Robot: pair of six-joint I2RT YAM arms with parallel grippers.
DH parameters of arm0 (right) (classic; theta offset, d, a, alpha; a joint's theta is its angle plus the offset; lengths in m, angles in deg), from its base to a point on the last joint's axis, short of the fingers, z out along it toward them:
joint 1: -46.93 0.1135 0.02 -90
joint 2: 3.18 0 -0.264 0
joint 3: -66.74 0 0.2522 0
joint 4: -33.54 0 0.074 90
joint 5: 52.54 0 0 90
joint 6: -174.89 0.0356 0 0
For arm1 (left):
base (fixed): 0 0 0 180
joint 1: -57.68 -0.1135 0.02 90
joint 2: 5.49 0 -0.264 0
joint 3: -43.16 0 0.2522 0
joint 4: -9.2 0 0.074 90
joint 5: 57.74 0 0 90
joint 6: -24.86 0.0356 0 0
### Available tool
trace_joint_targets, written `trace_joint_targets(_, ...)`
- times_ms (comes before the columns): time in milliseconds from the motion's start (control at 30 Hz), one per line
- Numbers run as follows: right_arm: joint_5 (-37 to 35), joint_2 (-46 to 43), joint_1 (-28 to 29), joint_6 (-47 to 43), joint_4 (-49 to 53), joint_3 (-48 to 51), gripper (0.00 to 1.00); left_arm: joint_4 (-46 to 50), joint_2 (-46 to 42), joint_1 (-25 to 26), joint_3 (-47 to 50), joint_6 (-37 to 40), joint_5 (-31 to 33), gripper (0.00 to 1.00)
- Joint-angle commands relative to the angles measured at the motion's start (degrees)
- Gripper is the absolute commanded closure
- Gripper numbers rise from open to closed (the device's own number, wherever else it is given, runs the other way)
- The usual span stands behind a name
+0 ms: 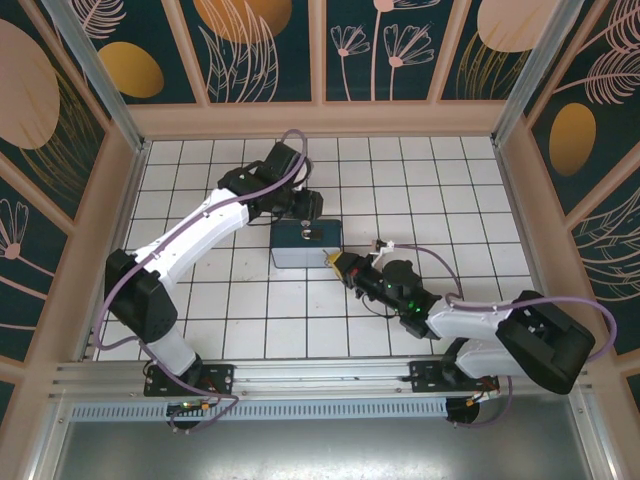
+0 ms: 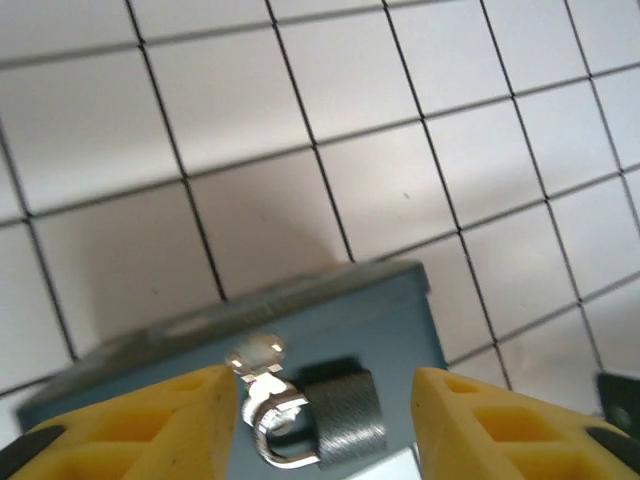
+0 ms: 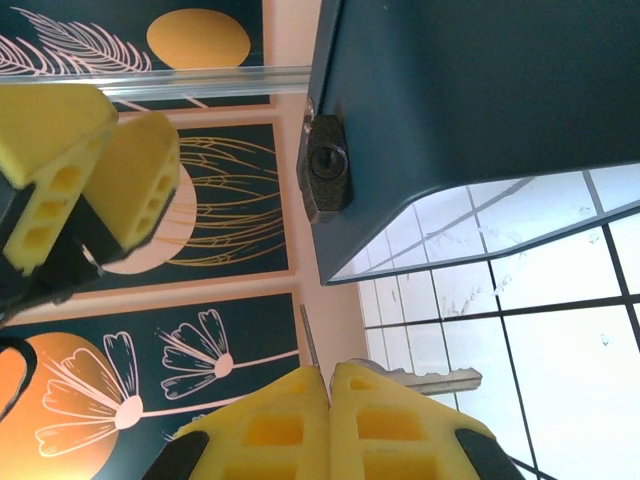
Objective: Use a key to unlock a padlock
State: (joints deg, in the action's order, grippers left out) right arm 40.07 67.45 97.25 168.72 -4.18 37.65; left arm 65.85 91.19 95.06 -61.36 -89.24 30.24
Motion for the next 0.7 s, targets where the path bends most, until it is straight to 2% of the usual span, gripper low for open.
trace_joint_targets(0,-1.38,-3.57,-0.36,-3.24,5.81,-0.58,1.00,4.30,3.04,-0.23,-1.78,12.38,8.18,0.47)
trace_joint_targets(100,-0.80,-4.96,-0.66,-4.67,8.71,-1.53,1.00,3.99,4.06,-0.09,-1.85,18.70,7.21,0.50)
trace_joint_targets(200,0.22,-4.90,-0.84,-6.15,11.08,-2.83,1.00,3.37,5.05,0.78,-2.58,20.19,4.29,0.49)
trace_joint_targets(367,1.49,-3.54,-0.93,-6.70,11.40,-3.69,1.00,1.13,6.79,3.28,-2.15,22.29,4.61,0.45)
trace_joint_targets(500,2.14,-3.03,-0.85,-6.67,10.30,-3.66,1.00,2.84,7.33,4.20,-3.11,23.54,3.65,0.43)
trace_joint_targets(667,1.87,-2.92,-0.84,-5.75,7.48,-1.84,1.00,4.88,7.93,4.47,-2.32,23.69,5.59,0.40)
